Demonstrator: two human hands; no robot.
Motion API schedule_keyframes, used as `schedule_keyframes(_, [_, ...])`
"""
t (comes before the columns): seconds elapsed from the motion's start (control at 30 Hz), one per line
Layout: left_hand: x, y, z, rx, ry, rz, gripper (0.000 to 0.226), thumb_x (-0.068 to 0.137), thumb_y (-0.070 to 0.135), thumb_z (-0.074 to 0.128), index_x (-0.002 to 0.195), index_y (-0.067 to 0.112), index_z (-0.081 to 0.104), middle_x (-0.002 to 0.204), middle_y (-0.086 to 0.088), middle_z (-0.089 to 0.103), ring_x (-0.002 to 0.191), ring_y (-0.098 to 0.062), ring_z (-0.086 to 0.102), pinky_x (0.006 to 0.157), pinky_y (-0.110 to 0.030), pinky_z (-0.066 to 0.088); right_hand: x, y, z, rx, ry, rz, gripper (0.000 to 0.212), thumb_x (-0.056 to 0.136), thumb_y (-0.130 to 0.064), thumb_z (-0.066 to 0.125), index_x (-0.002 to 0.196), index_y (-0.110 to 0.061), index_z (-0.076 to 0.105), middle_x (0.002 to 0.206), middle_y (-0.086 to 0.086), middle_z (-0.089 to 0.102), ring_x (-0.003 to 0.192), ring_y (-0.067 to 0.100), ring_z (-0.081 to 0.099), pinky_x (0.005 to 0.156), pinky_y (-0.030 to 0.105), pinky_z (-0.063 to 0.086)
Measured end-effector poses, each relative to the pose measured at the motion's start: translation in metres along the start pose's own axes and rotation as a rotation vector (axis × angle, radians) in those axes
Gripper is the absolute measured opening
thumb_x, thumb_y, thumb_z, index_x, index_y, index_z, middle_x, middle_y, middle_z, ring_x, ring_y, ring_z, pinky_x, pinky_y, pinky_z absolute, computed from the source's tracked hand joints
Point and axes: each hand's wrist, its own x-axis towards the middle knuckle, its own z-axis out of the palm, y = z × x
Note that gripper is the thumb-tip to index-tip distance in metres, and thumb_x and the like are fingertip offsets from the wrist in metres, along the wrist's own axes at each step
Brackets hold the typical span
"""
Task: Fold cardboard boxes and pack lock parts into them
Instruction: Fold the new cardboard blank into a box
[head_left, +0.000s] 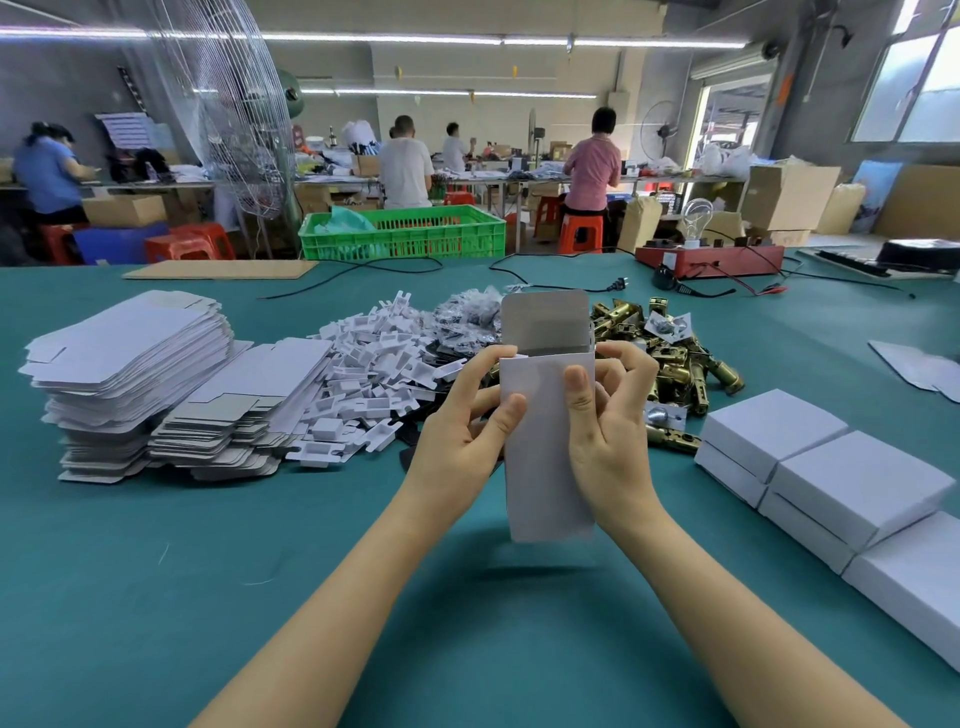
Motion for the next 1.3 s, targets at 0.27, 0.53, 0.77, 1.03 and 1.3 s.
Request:
schedule_keyframes(0.27, [-0.0018,0.0004,0.001,-0.032,-0.004,0.027,0.033,0.092,0.032,0.056,0.113,0.057,0.051,0.102,-0.005,0.073,0.075,-0.023,0.059,0.064,-0.037,0.049,0.0,-0.0022,0.0004,-0.048,-0.01,-0.091,0.024,0.091,-0.057,0.042,0.108,-0.043,0.032,0.089,-0.014,0.057,0.07,0.01,0.057,0.056,0.026,0.049])
schedule_keyframes(0.53, [-0.0023,0.0012,-0.0005,-0.081,0.001,0.002,0.029,0.089,0.036,0.058,0.113,0.051,0.052,0.099,-0.007,0.073,0.072,-0.025,0.058,0.058,-0.036,0.046,0.0015,-0.0055,-0.0026,-0.097,-0.032,-0.112,0.031,0.091,-0.057,0.042,0.11,-0.033,0.038,0.088,0.009,0.06,0.065,0.028,0.058,0.048,0.046,0.049])
schedule_keyframes(0.77, [-0.0015,0.0042,0.0029,-0.041,0.062,0.08,0.028,0.094,0.025,0.062,0.115,0.041,0.054,0.122,0.018,0.059,0.069,-0.013,0.064,0.058,-0.023,0.049,0.0002,-0.0047,-0.0019,-0.013,-0.047,-0.081,0.023,0.091,-0.054,0.044,0.112,-0.043,0.04,0.088,-0.008,0.061,0.068,0.011,0.059,0.053,0.027,0.049])
schedule_keyframes(1.03, [-0.0044,0.005,0.0034,-0.059,0.044,0.075,0.035,0.096,0.008,0.058,0.116,0.037,0.054,0.098,0.022,0.068,0.075,-0.005,0.068,0.059,-0.017,0.051,0.0026,-0.0019,-0.0043,-0.017,-0.027,-0.057,0.025,0.092,-0.056,0.043,0.1,-0.033,0.045,0.065,-0.009,0.044,0.054,0.008,0.036,0.048,0.025,0.033])
schedule_keyframes(1.3, [-0.0052,0.0084,0.0055,-0.108,0.036,0.05,0.034,0.093,0.004,0.061,0.114,0.03,0.055,0.111,0.01,0.065,0.084,-0.004,0.069,0.064,-0.016,0.051,0.0055,-0.0073,-0.0064,-0.055,-0.013,-0.053,0.026,0.093,-0.055,0.043,0.087,-0.031,0.041,0.066,0.003,0.043,0.051,0.006,0.034,0.045,0.023,0.03])
